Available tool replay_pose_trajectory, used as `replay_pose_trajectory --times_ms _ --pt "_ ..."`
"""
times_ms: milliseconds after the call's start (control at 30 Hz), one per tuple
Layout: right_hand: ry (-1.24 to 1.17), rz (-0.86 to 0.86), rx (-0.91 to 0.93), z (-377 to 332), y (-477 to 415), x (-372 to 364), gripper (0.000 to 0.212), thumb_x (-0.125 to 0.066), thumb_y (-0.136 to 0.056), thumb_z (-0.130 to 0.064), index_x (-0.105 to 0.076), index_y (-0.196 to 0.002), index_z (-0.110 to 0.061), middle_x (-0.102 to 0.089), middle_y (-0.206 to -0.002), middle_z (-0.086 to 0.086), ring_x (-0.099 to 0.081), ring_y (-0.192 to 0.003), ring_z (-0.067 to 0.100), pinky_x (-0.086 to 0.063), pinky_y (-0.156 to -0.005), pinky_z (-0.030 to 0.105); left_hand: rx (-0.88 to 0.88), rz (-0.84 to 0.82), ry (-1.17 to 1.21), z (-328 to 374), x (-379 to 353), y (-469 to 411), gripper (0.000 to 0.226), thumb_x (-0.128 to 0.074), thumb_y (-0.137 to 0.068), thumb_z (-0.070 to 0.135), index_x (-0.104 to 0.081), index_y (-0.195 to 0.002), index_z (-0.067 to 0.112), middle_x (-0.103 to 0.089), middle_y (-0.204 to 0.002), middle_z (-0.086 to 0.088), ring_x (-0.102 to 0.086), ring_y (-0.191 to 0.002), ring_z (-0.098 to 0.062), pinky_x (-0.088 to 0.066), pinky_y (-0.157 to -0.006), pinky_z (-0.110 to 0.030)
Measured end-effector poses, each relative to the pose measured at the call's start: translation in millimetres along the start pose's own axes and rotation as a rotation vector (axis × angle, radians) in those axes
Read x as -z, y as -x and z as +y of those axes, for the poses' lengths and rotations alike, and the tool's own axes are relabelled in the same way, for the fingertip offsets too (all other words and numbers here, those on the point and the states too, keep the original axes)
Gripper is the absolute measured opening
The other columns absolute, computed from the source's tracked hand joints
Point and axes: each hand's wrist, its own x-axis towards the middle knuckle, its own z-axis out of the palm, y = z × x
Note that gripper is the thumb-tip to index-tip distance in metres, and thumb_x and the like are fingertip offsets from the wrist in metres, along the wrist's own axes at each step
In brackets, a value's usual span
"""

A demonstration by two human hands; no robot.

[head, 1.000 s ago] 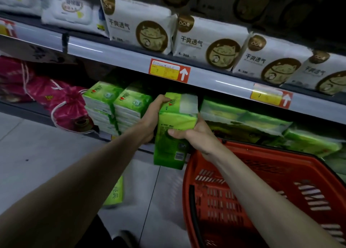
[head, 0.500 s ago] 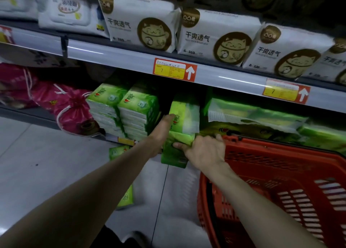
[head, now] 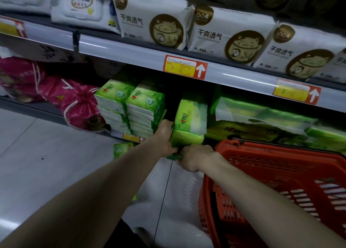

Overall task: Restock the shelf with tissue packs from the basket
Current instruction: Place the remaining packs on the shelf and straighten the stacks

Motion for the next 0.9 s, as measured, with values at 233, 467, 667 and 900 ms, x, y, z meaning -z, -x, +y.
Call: replay_pose_trajectory --times_ms 233,467,667,900 --pt "0.045 0.142 -0.078 19.1 -17.3 8.8 0.047 -0.041 -0.108 -0.041 -0.051 -0.15 -0.021 -0.063 -0.139 0.007 -0.062 -0.126 0.03 -0.041 -0.08 0.036 -0.154 0.145 0.113 16.8 -19.7 -40.4 0.043 -0.04 -0.103 0.038 -0.073 -0.125 0.022 -0.072 -0.127 -0.011 -0.066 -0.119 -0.032 -0.052 -0.107 -0.053" --pt "-0.108 0.148 -0.079 37.2 -38.4 11.3 0.072 -0.046 -0.107 -0.045 -0.016 -0.168 -0.019 -0.058 -0.147 0.011 -0.06 -0.131 0.034 -0.045 -0.083 0.037 -0.165 0.2 0.25 26.8 -36.5 -59.9 0.045 -0.037 -0.101 0.033 -0.074 -0.123 0.021 -0.07 -0.128 -0.012 -0.063 -0.121 -0.031 -0.051 -0.108 -0.048" --pt "-0.137 0.17 -0.085 39.3 -42.3 12.0 0.071 -0.045 -0.107 -0.045 -0.02 -0.167 -0.017 -0.043 -0.163 0.008 -0.053 -0.14 0.032 -0.049 -0.1 0.04 -0.152 0.128 0.289 27.2 -38.1 -51.4 0.038 -0.04 -0.106 0.039 -0.072 -0.119 0.021 -0.067 -0.131 -0.013 -0.061 -0.124 -0.033 -0.045 -0.115 -0.046" --pt "-0.08 0.219 -0.085 24.6 -23.5 10.9 0.045 -0.049 -0.105 -0.041 -0.057 -0.143 -0.018 -0.061 -0.143 0.009 -0.062 -0.128 0.031 -0.047 -0.087 0.036 -0.1 0.014 0.142 25.8 -15.1 -14.1 0.031 -0.042 -0.109 0.035 -0.062 -0.1 0.013 -0.067 -0.109 -0.015 -0.067 -0.11 -0.038 -0.056 -0.099 -0.046"
